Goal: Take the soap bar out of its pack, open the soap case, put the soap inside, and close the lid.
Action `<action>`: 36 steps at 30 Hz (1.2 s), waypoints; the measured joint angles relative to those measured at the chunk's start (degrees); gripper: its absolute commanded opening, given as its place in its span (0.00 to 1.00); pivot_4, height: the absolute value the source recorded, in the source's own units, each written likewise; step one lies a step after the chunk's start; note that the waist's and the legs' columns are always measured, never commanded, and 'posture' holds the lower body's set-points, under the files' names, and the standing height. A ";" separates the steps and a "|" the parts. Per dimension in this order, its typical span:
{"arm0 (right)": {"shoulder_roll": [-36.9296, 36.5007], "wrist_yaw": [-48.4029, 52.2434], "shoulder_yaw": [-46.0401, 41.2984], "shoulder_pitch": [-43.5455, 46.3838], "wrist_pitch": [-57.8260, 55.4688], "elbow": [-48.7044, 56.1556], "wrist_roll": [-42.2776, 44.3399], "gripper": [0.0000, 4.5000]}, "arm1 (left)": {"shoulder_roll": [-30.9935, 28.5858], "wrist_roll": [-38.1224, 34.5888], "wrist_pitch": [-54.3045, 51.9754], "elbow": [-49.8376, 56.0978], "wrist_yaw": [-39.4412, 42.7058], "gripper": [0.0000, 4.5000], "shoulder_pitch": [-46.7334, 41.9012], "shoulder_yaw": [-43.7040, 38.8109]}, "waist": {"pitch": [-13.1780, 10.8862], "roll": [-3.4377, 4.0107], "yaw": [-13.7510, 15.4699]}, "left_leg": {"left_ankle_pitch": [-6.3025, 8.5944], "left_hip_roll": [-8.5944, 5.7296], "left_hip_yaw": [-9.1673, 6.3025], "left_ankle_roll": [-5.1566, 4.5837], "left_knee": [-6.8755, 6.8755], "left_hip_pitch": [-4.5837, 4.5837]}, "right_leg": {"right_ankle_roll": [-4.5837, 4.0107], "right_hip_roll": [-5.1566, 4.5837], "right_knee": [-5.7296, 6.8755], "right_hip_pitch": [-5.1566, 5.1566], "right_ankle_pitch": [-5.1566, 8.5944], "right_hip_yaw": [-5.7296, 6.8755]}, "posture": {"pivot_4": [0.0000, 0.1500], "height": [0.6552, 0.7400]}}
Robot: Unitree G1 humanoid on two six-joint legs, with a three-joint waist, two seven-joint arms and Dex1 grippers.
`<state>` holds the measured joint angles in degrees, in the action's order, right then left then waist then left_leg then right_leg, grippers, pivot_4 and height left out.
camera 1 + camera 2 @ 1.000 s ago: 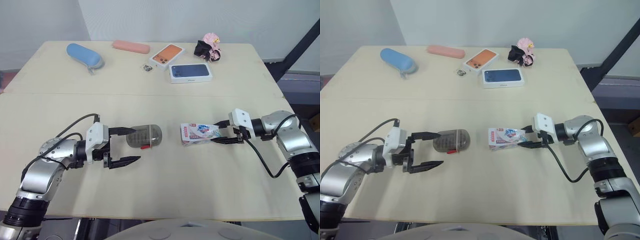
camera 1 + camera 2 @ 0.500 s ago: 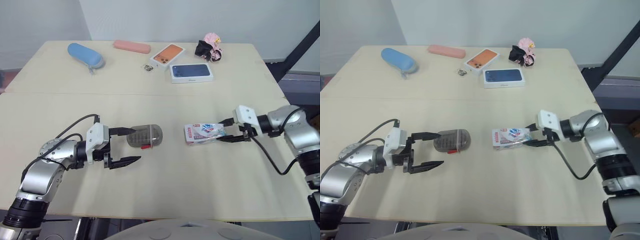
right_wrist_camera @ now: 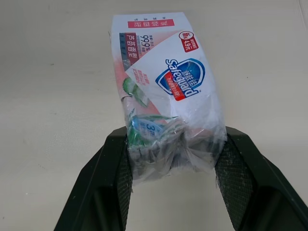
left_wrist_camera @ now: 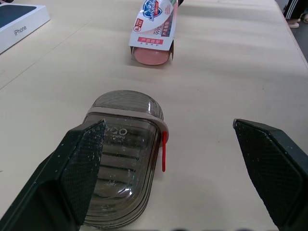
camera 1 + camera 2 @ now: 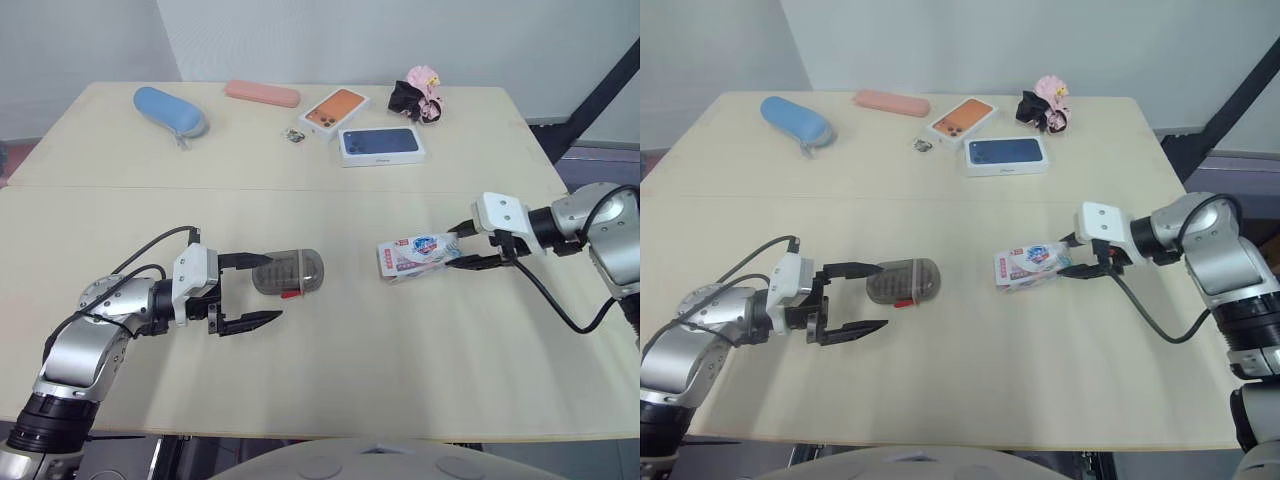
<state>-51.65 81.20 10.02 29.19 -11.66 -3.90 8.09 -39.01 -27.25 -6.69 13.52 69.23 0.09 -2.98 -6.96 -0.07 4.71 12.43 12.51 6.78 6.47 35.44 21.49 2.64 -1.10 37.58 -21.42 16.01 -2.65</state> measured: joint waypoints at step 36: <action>-6.08 6.58 -11.38 1.45 -0.99 -17.62 10.31 0.54 | -0.02 1.00 0.70 -2.35 1.74 1.00 -2.63 2.18 | 0.01 0.00 0.33 | 0.03 0.01 0.00 -0.08 0.36 0.11 | -0.02 -0.03 0.38 0.00 0.01 -0.04 | 1.00 1.00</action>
<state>-57.73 87.78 -1.36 30.64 -12.65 -21.52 18.40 -39.03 -26.25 -5.99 11.16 70.97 -2.54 -0.80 -6.95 -0.07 5.04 12.46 12.52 6.78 6.39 35.81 21.60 2.62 -1.12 37.96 -21.43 16.02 -2.69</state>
